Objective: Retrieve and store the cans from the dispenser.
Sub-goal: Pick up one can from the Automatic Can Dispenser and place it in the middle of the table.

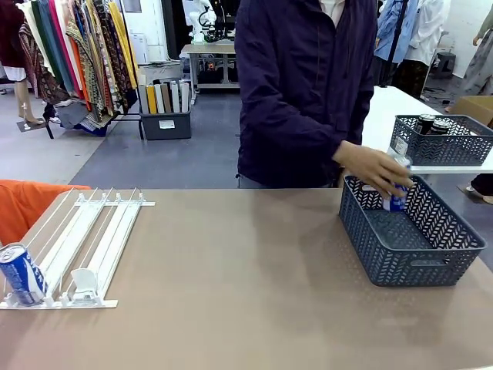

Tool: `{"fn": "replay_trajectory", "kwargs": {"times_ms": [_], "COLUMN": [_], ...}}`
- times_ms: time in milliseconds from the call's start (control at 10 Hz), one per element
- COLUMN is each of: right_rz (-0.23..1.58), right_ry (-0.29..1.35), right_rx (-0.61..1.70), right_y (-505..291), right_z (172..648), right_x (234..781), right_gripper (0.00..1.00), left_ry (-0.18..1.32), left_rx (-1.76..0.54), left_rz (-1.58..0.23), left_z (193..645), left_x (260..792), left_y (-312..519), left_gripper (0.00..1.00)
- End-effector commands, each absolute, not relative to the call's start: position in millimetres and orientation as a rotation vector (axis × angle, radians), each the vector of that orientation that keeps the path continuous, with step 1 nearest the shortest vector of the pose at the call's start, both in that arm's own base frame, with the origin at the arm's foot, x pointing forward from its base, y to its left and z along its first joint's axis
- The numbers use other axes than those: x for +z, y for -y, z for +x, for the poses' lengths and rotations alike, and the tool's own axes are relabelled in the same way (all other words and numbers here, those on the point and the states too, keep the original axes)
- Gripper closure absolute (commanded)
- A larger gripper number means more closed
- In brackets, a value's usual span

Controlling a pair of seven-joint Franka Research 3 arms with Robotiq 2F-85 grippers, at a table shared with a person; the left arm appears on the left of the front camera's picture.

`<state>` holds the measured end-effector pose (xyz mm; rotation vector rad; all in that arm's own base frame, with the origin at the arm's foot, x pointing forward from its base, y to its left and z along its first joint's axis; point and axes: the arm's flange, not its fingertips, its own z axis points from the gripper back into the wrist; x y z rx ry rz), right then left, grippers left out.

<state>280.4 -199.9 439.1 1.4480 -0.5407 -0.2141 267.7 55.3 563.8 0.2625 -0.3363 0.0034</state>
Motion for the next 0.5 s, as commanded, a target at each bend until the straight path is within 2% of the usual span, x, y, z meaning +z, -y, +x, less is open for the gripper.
{"fn": "replay_trajectory", "kwargs": {"times_ms": [0, 200, 400], "right_rz": [1.446, 1.446, 1.446], "right_ry": [0.546, 0.546, 0.546], "right_rx": [-0.194, -0.194, -0.194], "right_y": [200.1, 200.1, 200.1], "right_z": [279.5, 279.5, 279.5], "right_x": [440.6, 440.6, 440.6], "right_gripper": [0.00, 0.00, 0.00], "left_ry": [0.341, 0.332, 0.295], "left_rx": [0.009, -0.058, -0.055], "left_rz": [0.288, 0.041, -0.065], "left_z": [270.8, 288.3, 305.5], "left_x": [564.0, 532.6, 495.1], "left_y": [-51.9, -45.4, -44.8], "left_gripper": [0.00, 0.00, 0.00]}}
